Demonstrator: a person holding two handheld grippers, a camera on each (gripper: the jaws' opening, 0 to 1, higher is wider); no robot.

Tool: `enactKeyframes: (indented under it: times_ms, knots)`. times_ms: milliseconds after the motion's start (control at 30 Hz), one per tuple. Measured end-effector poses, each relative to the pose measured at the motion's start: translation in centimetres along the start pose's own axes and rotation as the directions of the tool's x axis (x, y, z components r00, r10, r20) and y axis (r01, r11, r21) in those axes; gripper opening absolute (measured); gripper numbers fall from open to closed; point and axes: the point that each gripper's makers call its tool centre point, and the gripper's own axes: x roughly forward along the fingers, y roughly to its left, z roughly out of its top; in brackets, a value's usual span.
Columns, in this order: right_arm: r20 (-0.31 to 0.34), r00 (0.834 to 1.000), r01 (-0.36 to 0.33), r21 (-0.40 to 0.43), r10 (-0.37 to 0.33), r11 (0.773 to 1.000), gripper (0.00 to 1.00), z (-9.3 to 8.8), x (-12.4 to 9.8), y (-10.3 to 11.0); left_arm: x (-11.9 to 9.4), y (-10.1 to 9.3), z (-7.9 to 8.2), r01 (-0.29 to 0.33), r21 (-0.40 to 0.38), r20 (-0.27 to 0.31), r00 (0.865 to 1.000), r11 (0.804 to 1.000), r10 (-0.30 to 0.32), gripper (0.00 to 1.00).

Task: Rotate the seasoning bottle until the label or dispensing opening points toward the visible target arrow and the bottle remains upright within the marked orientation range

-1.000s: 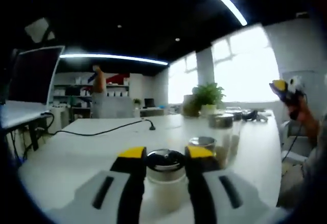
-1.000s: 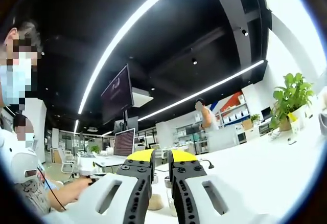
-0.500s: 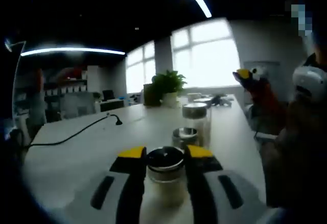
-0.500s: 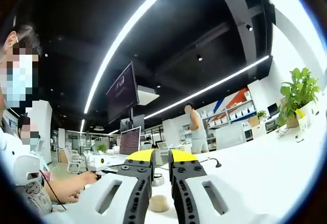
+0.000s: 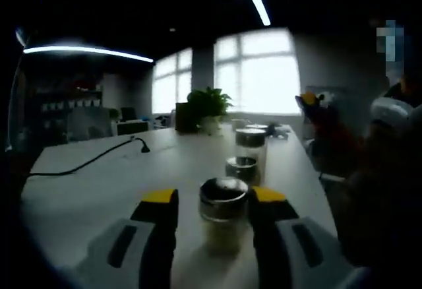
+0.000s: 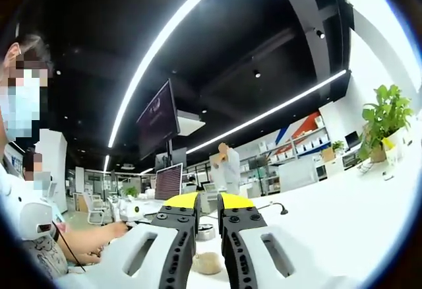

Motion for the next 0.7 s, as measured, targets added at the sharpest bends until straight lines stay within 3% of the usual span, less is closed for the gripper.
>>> enactKeyframes:
  times_ms: [67,133,200,333,433,500,600,700]
  knots:
    - [-0.017,1.0,-0.013,0.004,0.013,1.0,0.09,-0.6,0.6,0.3,-0.6,-0.3,0.8,-0.024,-0.019,0.054,0.998,1.0,0.025,0.52]
    - [-0.03,0.999,-0.029,0.007,0.029,1.0,0.09,-1.1,1.2,0.7,-1.3,-0.1,1.9,-0.082,-0.072,0.116,0.989,0.994,0.09,0.51]
    - [-0.033,0.999,-0.042,0.012,0.043,0.999,0.09,-1.4,1.6,1.2,-1.8,0.1,2.4,-0.131,-0.12,0.133,0.98,0.984,0.147,0.5]
    - [-0.032,0.998,-0.057,0.013,0.057,0.998,0.09,-1.4,1.8,1.9,-2.1,0.1,2.2,-0.224,-0.107,0.114,0.965,0.969,0.235,0.52]
    - [-0.034,0.998,-0.057,0.01,0.057,0.998,0.09,-1.5,1.8,1.9,-2.0,-0.5,2.9,-0.241,-0.157,0.157,0.951,0.958,0.265,0.52]
    - [-0.036,0.998,-0.057,0.013,0.058,0.998,0.09,-1.5,1.8,1.9,-1.6,-0.9,2.8,-0.247,-0.147,0.153,0.951,0.958,0.269,0.53]
    - [-0.039,0.997,-0.06,0.009,0.06,0.998,0.09,-1.4,1.7,2.0,-1.2,-0.3,2.1,-0.329,-0.073,0.103,0.936,0.941,0.336,0.53]
    - [-0.032,0.998,-0.057,0.0,0.057,0.998,0.09,-1.2,1.4,2.1,-0.5,-0.6,2.4,-0.348,-0.093,0.111,0.928,0.933,0.357,0.52]
